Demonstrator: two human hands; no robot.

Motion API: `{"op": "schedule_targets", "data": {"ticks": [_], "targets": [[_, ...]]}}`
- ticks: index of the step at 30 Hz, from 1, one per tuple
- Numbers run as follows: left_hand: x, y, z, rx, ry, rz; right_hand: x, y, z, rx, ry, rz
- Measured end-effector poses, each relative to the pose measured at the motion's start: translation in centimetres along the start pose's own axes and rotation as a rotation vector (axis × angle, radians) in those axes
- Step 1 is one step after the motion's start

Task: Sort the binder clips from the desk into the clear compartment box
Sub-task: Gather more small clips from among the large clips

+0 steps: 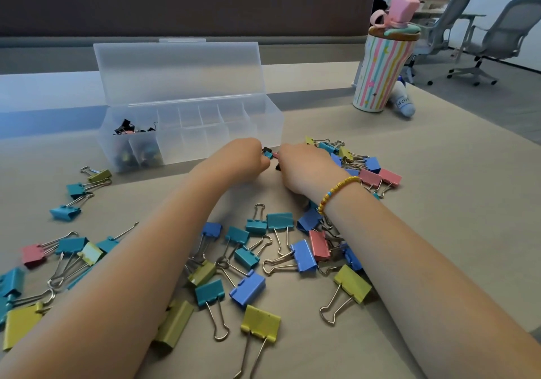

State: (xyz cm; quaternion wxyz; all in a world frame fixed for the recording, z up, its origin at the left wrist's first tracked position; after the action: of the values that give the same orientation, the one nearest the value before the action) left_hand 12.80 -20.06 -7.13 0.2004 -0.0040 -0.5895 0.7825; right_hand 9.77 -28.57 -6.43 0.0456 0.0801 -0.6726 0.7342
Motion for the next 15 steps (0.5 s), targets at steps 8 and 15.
{"op": "schedule_targets", "data": {"ticks": [8, 15], "targets": [[0.8, -0.2, 0.6, 0.778, 0.104, -0.109, -0.4, -0.1, 0.4, -0.14, -0.029, -0.024], [0.6, -0.8, 0.5, 0.588, 0.114, -0.059, -0.2, -1.8, 5.2, -0.625, -0.016, 0.116]]}}
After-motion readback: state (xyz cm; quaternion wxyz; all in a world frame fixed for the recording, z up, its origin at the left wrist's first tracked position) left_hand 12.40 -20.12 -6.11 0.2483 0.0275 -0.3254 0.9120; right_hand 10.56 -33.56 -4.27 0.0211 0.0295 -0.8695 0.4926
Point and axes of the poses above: each hand's wrist, its own x-axis away from the middle knuckle, its own y-axis out of the palm, z = x × y, the point moved 7 cm from there along -x, towards the middle knuckle, and after that the axes turned 10 degrees about -z, right-handed, at the moved point
